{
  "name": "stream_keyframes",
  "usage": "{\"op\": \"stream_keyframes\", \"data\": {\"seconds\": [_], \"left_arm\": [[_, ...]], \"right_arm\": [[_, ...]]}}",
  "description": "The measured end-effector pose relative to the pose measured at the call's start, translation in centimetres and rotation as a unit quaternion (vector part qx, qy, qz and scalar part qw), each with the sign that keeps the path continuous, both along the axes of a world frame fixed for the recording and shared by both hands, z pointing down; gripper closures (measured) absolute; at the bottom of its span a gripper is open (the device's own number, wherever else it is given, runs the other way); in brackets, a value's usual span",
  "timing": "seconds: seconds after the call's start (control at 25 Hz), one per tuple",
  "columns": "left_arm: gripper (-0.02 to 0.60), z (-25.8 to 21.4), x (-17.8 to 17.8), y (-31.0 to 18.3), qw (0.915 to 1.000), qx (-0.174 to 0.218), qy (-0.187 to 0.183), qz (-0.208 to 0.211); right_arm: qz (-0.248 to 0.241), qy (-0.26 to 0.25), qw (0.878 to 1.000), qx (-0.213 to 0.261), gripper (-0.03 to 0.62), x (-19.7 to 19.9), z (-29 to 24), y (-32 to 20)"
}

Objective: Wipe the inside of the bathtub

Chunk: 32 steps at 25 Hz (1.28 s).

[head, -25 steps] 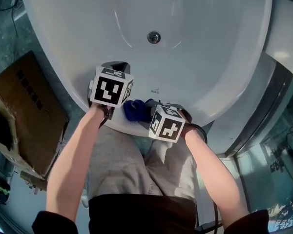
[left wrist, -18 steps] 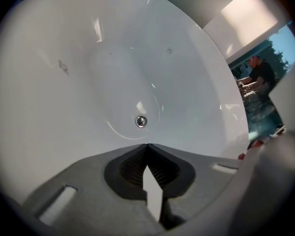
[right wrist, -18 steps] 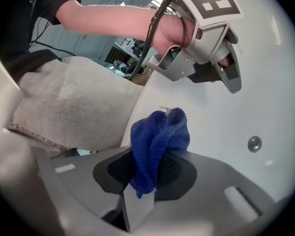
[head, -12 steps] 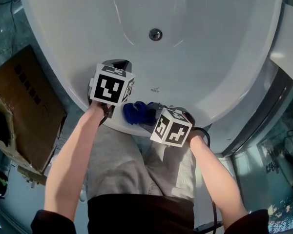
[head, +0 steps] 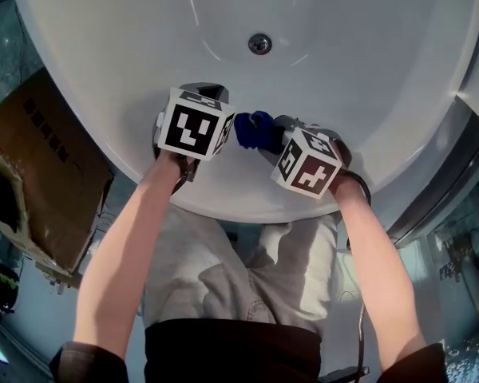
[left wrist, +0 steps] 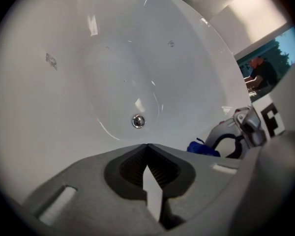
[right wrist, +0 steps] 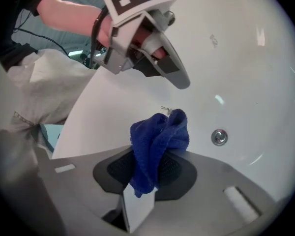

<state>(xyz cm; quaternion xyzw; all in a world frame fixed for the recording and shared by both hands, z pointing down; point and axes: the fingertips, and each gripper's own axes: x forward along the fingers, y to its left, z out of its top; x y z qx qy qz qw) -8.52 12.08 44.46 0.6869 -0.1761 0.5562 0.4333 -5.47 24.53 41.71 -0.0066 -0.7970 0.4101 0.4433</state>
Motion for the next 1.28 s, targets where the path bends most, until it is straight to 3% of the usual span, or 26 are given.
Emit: {"op": "stream_keyframes", "data": {"seconds": [0.28,0.48,0.68,0.76,0.92,1.12,1.28], "left_arm": [[0.577,1.9,2.4,1.0,0.9996,0.007,0.002,-0.027],[0.577,4.3,3.5,2.4,0.9976,0.009,0.002,-0.069],[0.578,6.6,3.2,3.5,0.9938,0.005,-0.001,-0.111],[0.578,6.9,2.9,3.9,0.9923,0.001,-0.005,-0.124],[0.577,6.9,2.0,4.5,0.9807,0.005,-0.013,-0.195],[0.578,7.4,2.6,4.9,0.9857,0.008,-0.011,-0.168],[0.577,7.4,2.5,4.6,0.9843,0.005,-0.014,-0.176]], "right_arm": [[0.03,0.032,0.999,-0.003,0.497,4.2,6.7,-3.2],[-0.014,0.052,0.999,0.008,0.497,6.4,11.1,-3.0],[-0.081,0.064,0.994,0.027,0.496,6.5,14.4,-3.1],[-0.076,0.078,0.993,0.039,0.496,6.1,15.7,-3.9],[-0.058,0.094,0.992,0.059,0.496,4.5,17.9,-5.4],[-0.07,0.091,0.992,0.054,0.496,4.2,20.1,-4.8],[-0.091,0.088,0.991,0.039,0.496,4.9,20.8,-3.0]]}}
